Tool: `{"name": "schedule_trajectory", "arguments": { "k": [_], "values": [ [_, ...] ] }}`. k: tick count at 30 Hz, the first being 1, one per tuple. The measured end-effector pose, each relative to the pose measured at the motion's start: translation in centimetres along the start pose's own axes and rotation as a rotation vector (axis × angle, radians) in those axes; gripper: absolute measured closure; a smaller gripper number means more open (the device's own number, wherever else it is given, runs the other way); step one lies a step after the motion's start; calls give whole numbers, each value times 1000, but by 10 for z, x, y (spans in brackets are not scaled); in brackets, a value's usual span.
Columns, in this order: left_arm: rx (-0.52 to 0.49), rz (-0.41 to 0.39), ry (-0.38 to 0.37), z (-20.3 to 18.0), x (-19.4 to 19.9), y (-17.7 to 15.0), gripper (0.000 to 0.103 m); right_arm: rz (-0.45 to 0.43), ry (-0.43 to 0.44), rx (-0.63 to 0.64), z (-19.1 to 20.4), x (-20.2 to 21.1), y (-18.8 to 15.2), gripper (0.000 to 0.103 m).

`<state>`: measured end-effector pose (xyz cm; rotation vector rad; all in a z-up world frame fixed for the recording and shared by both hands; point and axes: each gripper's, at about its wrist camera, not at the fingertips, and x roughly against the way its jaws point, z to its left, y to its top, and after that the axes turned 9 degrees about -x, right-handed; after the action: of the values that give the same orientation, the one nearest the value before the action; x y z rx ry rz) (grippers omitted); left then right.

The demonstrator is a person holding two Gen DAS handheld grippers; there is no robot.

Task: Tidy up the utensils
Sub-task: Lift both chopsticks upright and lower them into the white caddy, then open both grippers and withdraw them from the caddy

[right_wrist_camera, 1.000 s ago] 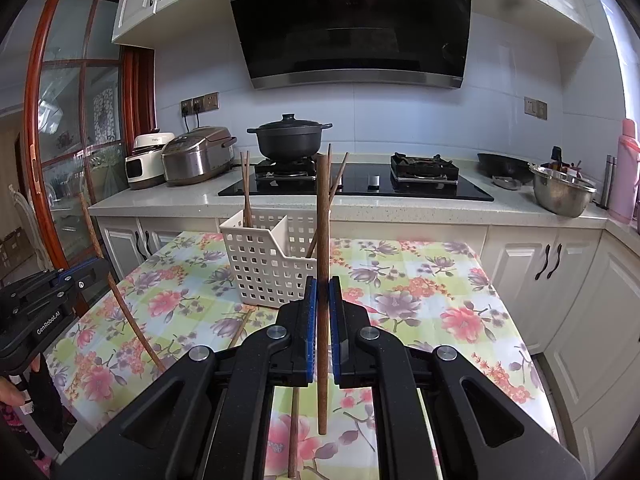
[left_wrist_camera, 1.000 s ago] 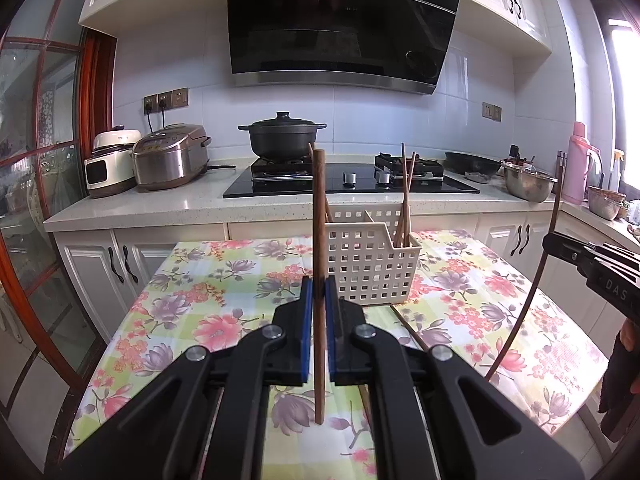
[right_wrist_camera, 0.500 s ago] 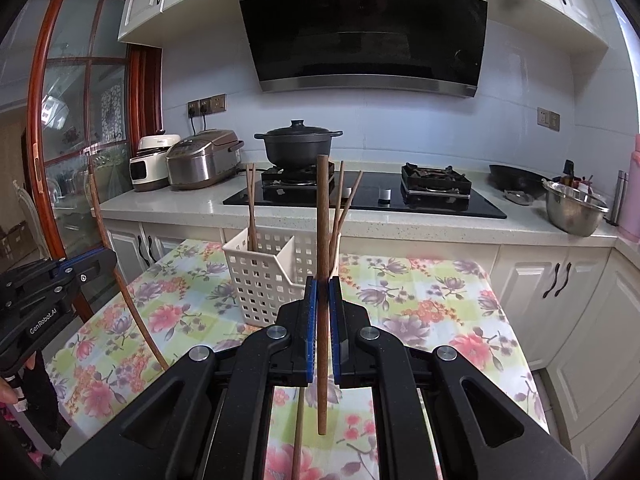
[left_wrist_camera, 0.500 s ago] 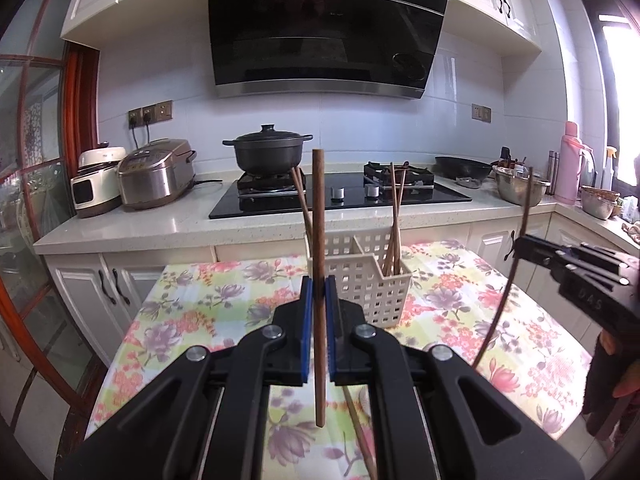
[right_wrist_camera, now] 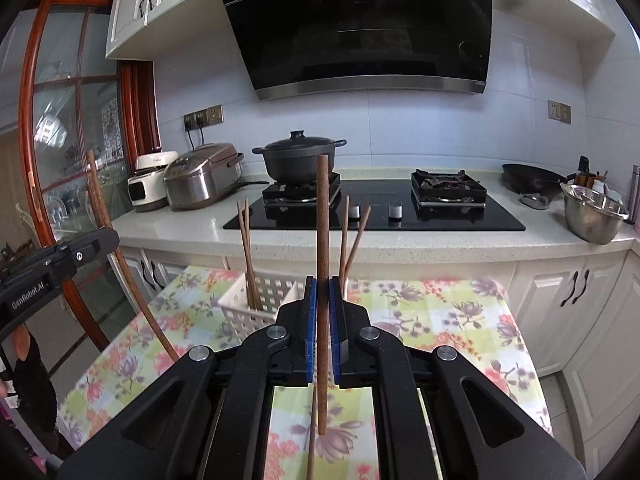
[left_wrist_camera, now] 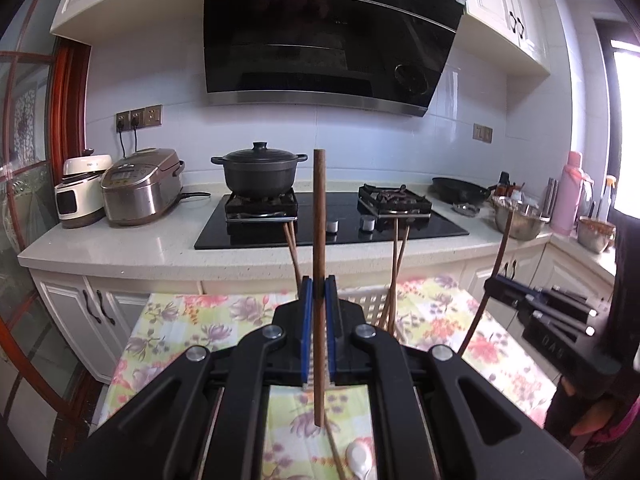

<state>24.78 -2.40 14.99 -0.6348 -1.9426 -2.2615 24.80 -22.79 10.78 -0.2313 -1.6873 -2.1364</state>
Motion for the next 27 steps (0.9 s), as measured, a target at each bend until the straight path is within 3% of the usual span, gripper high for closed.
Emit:
{"name": "schedule_trajectory", "arguments": {
  "k": [13, 20, 27],
  "values": [
    [-21, -55, 51, 1, -27, 67, 97, -58, 10, -18, 9, -21, 44, 96],
    [24, -72, 32, 5, -54, 76, 97, -83, 8, -2, 16, -46, 59, 96],
    [37, -13, -2, 7, -101, 62, 97, -13, 11, -1, 18, -84, 45, 96]
  ]
}}
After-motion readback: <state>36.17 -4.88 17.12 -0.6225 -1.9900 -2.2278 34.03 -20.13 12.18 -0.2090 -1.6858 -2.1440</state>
